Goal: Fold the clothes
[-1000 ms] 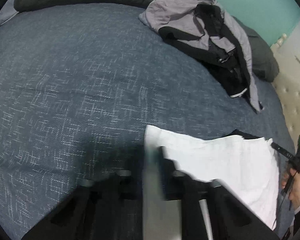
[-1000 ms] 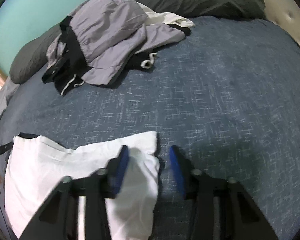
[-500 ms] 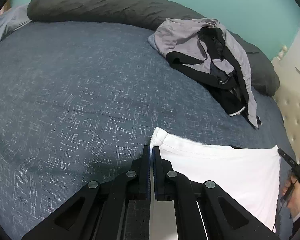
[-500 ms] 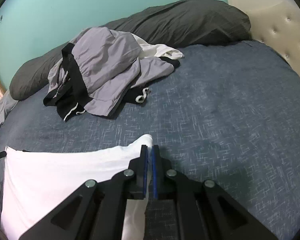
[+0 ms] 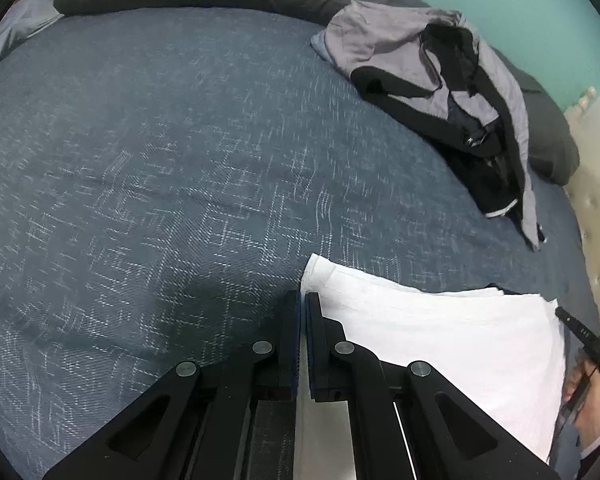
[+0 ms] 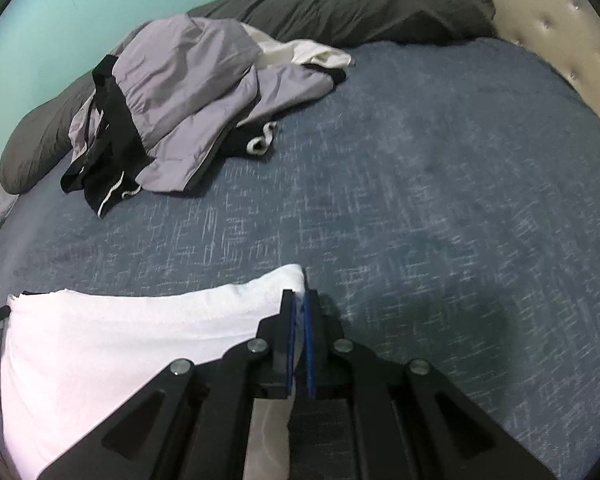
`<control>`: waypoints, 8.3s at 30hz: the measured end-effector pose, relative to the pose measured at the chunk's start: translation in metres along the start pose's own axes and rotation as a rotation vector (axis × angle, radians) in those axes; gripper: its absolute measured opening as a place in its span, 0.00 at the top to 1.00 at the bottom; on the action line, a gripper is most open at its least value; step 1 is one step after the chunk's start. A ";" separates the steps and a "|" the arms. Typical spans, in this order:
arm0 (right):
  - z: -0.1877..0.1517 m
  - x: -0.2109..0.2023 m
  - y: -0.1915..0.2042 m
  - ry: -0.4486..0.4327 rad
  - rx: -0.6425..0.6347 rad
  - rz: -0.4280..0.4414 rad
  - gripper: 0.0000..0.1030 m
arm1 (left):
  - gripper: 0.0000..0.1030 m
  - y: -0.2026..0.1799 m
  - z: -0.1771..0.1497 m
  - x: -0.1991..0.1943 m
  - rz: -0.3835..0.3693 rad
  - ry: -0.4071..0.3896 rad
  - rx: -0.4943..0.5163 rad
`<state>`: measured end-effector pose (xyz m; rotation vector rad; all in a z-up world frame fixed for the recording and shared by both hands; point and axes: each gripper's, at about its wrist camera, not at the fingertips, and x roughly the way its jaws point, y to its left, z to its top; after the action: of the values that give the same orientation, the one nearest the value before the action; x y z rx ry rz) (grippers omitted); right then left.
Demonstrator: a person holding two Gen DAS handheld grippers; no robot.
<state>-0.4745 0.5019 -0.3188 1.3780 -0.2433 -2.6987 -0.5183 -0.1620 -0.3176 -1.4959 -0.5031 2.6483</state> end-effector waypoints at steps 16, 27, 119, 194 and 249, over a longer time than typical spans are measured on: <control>-0.032 -0.071 -0.035 0.003 0.197 0.066 0.35 | 0.65 0.042 -0.065 -0.089 -0.095 0.036 -0.086; -0.157 -0.159 -0.043 0.037 0.295 0.138 0.35 | 0.61 0.080 -0.189 -0.148 -0.136 0.105 -0.189; -0.289 -0.203 -0.072 0.056 0.506 0.270 0.95 | 0.59 0.072 -0.277 -0.166 -0.179 0.143 -0.267; -0.261 -0.219 -0.048 -0.102 0.366 0.493 0.59 | 0.60 -0.295 -0.259 -0.122 -0.318 0.248 0.355; -0.271 -0.207 -0.051 -0.019 0.429 0.446 0.97 | 0.97 -0.194 -0.317 -0.089 -0.273 0.335 0.097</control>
<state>-0.1348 0.5600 -0.3203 1.1981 -1.0458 -2.3616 -0.2250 0.0824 -0.3361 -1.6596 -0.5002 2.1328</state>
